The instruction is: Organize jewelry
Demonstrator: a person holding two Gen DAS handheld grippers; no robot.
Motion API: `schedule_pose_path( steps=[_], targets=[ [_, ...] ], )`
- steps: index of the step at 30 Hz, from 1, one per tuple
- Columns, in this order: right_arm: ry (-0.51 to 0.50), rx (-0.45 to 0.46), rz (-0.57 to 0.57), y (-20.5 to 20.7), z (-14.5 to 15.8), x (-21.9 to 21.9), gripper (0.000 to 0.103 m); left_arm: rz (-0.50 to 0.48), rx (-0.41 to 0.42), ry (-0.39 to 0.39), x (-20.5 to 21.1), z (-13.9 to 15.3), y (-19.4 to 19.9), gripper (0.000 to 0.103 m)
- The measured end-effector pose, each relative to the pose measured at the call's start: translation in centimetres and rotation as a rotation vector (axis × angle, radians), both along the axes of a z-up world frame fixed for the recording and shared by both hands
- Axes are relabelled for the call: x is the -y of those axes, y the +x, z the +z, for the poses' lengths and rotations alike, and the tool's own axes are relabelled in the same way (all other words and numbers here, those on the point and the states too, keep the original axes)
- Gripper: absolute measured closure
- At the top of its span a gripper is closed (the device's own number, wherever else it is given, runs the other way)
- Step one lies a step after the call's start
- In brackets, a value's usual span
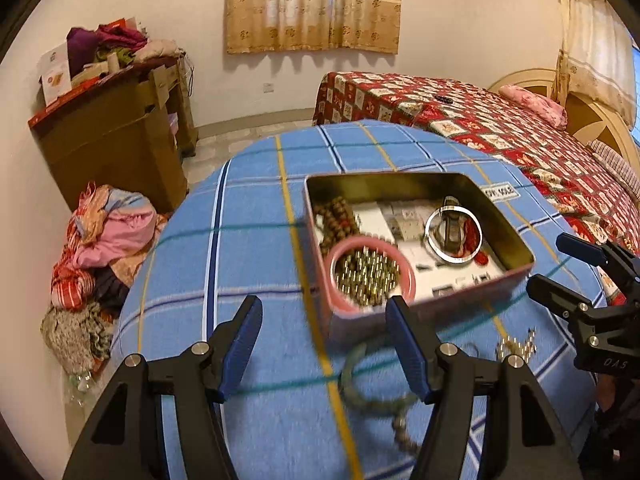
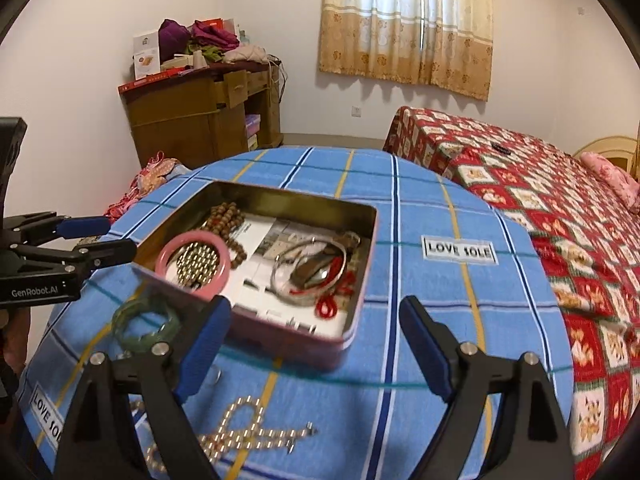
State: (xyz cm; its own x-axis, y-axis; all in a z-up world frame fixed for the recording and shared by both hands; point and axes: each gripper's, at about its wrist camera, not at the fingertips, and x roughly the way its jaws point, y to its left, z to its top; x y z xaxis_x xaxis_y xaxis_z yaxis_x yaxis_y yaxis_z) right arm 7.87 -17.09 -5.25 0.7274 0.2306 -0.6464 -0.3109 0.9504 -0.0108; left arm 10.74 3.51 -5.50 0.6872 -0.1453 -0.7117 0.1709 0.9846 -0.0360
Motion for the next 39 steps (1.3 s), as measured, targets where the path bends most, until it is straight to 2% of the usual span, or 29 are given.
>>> schedule_pose_path(
  steps=[15,21,28,32,35,37,38,39],
  targets=[
    [-0.036,-0.097,0.015,-3.6,-2.9,-1.1,0.015,0.032,-0.054,-0.021,-0.1,-2.4,-0.6,0.038],
    [-0.078,-0.116,0.049,-4.1,-3.9,-2.3,0.015,0.017,-0.098,0.027,0.8,-4.1,-0.3,0.038],
    [-0.104,-0.146,0.023,-4.0,-4.3,-1.5,0.015,-0.026,-0.08,0.109,1.4,-4.3,-1.2,0.038],
    [-0.111,-0.166,-0.012,-4.0,-4.6,-0.3,0.016,-0.028,-0.07,0.089,1.0,-4.3,-1.7,0.038],
    [-0.099,-0.175,-0.012,-4.3,-4.8,0.3,0.022,-0.023,-0.066,0.072,1.1,-4.3,-1.8,0.039],
    [-0.095,-0.172,0.006,-4.5,-4.7,0.1,0.037,-0.022,-0.063,0.072,1.2,-4.3,-1.9,0.04],
    [-0.086,-0.174,0.021,-4.6,-4.7,0.0,0.042,-0.025,-0.063,0.07,1.4,-4.3,-1.9,0.047],
    [-0.079,-0.176,0.028,-4.6,-4.7,-0.2,0.05,-0.036,-0.068,0.058,1.5,-4.3,-2.0,0.06]
  ],
)
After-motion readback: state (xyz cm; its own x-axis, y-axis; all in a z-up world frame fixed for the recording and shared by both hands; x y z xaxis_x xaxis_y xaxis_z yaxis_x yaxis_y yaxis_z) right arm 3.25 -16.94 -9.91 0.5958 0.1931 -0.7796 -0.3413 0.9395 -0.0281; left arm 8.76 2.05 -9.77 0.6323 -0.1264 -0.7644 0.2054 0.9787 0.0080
